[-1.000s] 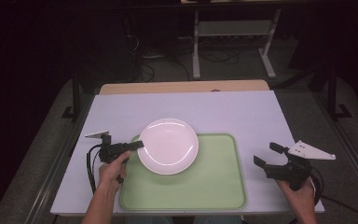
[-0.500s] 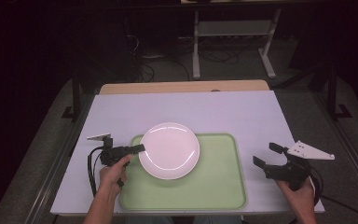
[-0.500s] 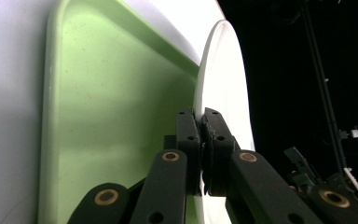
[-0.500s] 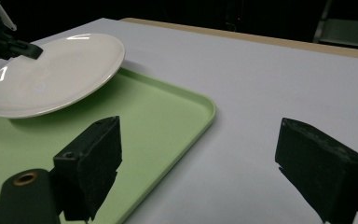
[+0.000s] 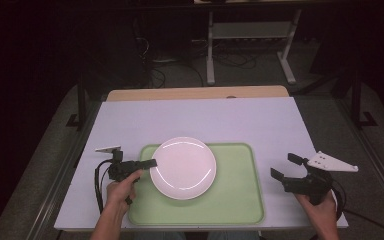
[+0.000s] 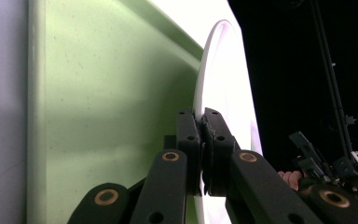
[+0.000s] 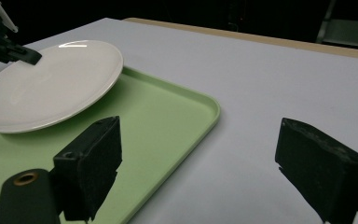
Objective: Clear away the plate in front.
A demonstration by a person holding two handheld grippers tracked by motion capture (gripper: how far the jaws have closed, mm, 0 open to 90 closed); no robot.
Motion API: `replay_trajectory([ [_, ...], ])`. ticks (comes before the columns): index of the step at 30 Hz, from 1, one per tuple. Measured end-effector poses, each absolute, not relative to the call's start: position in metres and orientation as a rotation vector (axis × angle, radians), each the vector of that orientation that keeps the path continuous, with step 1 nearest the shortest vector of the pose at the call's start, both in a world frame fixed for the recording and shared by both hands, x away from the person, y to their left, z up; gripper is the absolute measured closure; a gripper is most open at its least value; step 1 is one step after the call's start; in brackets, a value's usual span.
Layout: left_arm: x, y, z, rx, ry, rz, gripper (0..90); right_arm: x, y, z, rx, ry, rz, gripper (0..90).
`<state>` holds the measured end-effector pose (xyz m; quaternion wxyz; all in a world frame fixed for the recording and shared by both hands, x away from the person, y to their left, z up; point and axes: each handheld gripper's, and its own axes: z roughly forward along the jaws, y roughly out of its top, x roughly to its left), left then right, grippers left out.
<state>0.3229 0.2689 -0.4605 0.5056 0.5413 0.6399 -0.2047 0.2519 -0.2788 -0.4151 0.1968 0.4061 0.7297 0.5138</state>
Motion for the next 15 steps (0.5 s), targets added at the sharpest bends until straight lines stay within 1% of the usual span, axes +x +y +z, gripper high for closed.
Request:
replay_trajectory([
  [6, 0.324, 0.262, -0.462, 1.357, 1.564, -0.501, 87.5, 0.252, -0.279, -0.415, 1.138, 2.042, 1.439, 13.6],
  [15, 0.322, 0.254, -0.461, 1.373, 1.603, -0.497, 87.5, 0.250, -0.278, -0.414, 1.123, 2.046, 1.445, 13.6],
])
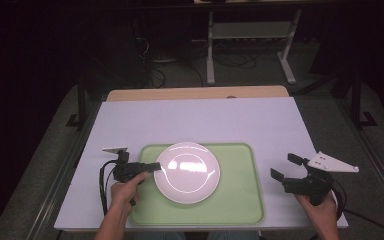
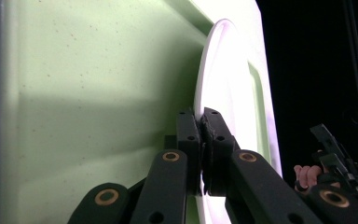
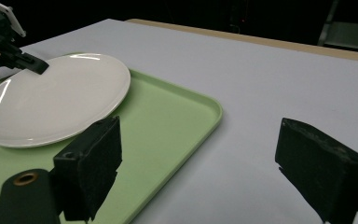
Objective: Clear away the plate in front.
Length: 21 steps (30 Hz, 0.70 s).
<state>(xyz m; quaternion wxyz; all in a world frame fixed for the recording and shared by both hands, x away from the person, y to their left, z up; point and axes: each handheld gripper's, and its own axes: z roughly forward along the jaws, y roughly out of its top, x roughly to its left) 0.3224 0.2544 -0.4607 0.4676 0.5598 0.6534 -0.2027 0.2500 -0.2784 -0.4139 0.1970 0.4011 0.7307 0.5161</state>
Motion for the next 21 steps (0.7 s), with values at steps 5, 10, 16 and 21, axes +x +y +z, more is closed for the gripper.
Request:
replay_trajectory([
  [5, 0.3209, 0.2526, -0.4600, 1.382, 1.611, -0.488, 87.5, 0.2494, -0.2783, -0.4136, 1.118, 2.046, 1.449, 13.6],
  [10, 0.3202, 0.2511, -0.4610, 1.381, 1.617, -0.492, 87.4, 0.2501, -0.2777, -0.4139, 1.123, 2.049, 1.446, 13.6],
  [16, 0.3154, 0.2472, -0.4646, 1.391, 1.606, -0.518, 87.2, 0.2511, -0.2771, -0.4144, 1.124, 2.053, 1.430, 13.6],
  [21, 0.3131, 0.2463, -0.4623, 1.413, 1.603, -0.512, 86.9, 0.2525, -0.2774, -0.4158, 1.135, 2.056, 1.427, 13.6],
])
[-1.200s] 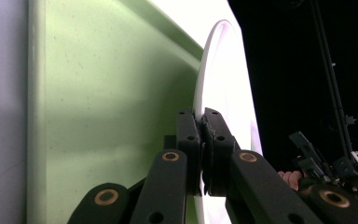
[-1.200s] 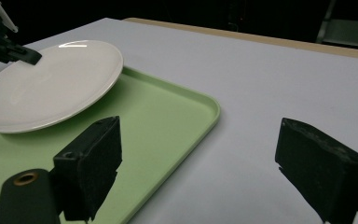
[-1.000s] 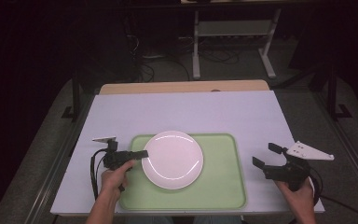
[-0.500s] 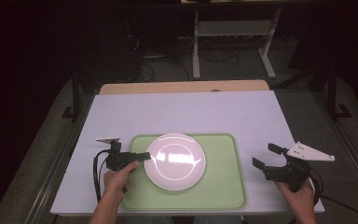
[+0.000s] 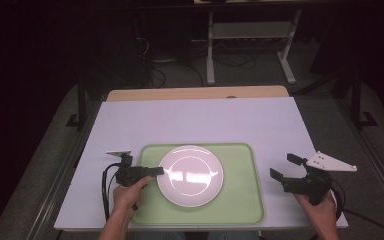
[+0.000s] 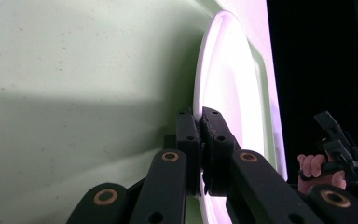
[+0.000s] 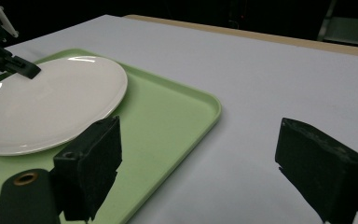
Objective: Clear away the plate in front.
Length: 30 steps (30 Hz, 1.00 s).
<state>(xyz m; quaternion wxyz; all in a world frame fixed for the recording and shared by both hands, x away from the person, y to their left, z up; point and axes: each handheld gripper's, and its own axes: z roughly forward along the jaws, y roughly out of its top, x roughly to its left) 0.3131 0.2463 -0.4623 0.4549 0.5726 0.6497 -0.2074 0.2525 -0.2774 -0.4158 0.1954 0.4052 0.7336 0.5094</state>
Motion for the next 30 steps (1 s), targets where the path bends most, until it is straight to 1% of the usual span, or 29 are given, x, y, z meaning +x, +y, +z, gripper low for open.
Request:
replay_trajectory([
  [16, 0.306, 0.243, -0.461, 1.426, 1.610, -0.496, 86.4, 0.249, -0.277, -0.414, 1.118, 2.056, 1.432, 13.6],
  [30, 0.302, 0.239, -0.467, 1.442, 1.625, -0.498, 84.7, 0.250, -0.277, -0.414, 1.118, 2.058, 1.433, 13.6],
])
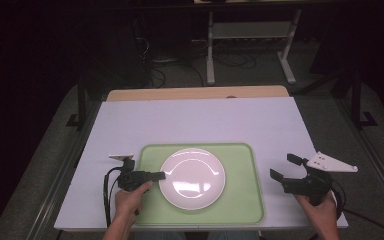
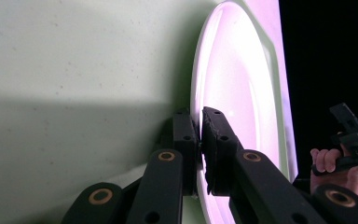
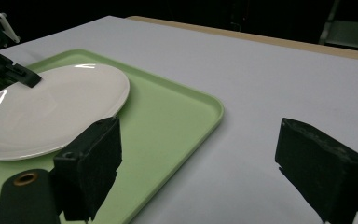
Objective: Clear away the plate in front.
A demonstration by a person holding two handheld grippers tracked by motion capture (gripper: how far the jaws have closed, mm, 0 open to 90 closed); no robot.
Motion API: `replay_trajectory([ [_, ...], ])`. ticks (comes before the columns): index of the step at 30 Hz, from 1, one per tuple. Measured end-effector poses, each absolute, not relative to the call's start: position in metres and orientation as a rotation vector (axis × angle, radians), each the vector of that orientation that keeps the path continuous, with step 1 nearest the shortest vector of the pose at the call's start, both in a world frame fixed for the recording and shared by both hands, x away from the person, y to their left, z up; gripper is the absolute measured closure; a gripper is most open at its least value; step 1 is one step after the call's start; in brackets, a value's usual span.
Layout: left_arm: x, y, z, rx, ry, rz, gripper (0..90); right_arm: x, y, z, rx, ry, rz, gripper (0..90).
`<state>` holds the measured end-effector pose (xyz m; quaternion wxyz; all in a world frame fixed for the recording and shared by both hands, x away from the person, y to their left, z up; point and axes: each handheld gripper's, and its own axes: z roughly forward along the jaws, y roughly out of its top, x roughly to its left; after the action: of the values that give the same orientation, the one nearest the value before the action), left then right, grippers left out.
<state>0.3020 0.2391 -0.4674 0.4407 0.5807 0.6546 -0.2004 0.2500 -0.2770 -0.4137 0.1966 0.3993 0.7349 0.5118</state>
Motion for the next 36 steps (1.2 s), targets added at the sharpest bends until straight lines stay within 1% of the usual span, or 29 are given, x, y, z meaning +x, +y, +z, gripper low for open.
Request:
replay_trajectory([
  [22, 0.302, 0.232, -0.466, 1.485, 1.607, -0.478, 82.1, 0.251, -0.277, -0.415, 1.119, 2.068, 1.423, 13.6],
  [24, 0.304, 0.234, -0.466, 1.481, 1.596, -0.487, 79.2, 0.250, -0.275, -0.415, 1.112, 2.077, 1.413, 13.6],
  [27, 0.304, 0.234, -0.462, 1.505, 1.597, -0.457, 72.1, 0.250, -0.275, -0.415, 1.110, 2.081, 1.410, 13.6],
  [28, 0.303, 0.234, -0.457, 1.548, 1.592, -0.416, 69.0, 0.249, -0.277, -0.414, 1.111, 2.069, 1.425, 13.6],
  [30, 0.303, 0.236, -0.452, 1.581, 1.589, -0.374, 64.2, 0.249, -0.277, -0.414, 1.117, 2.064, 1.425, 13.5],
  [31, 0.303, 0.236, -0.452, 1.581, 1.589, -0.374, 63.6, 0.249, -0.277, -0.414, 1.117, 2.064, 1.425, 13.5],
  [32, 0.303, 0.239, -0.448, 1.613, 1.570, -0.329, 62.8, 0.250, -0.277, -0.415, 1.125, 2.068, 1.423, 13.6],
  [33, 0.303, 0.239, -0.448, 1.613, 1.570, -0.329, 62.0, 0.250, -0.277, -0.415, 1.125, 2.068, 1.423, 13.6],
  [36, 0.299, 0.244, -0.442, 1.625, 1.525, -0.266, 59.5, 0.249, -0.277, -0.415, 1.117, 2.074, 1.420, 13.5],
])
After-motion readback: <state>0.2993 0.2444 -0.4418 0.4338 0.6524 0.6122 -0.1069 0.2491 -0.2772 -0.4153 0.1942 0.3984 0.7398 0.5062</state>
